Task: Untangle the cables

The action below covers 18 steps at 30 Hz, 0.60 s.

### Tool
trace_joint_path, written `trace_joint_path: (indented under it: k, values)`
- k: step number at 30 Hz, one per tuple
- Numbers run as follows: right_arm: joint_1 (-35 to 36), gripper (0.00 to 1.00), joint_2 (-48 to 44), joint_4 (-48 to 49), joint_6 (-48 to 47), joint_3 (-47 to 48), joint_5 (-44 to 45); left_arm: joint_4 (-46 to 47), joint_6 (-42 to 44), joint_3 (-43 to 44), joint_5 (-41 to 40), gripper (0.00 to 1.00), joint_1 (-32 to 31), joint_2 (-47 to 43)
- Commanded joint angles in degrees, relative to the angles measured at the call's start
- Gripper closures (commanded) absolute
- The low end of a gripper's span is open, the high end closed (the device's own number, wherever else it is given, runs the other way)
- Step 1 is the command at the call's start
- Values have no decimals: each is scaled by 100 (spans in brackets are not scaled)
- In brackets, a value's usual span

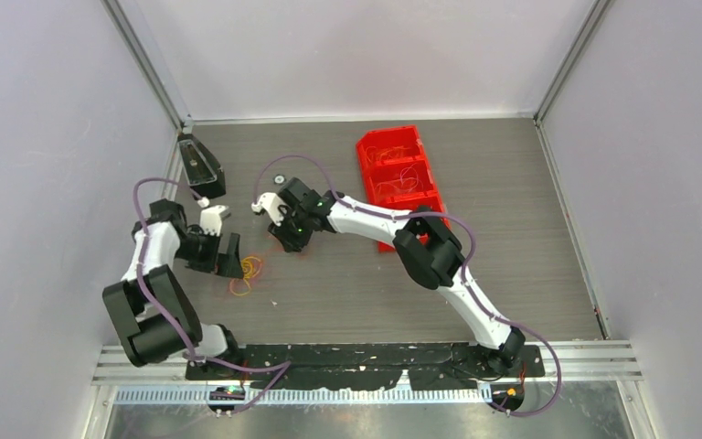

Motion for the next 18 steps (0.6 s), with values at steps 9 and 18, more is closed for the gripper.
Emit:
trace_joint_path:
  k: [9, 18]
  values:
    - [-414, 95, -990, -103, -167, -840, 172, 563, -763, 377, -1258, 43, -1133, 1126]
    - [-1360, 94, -2412, -402, -217, -1040, 254, 212, -325, 572, -1812, 100, -902, 1200]
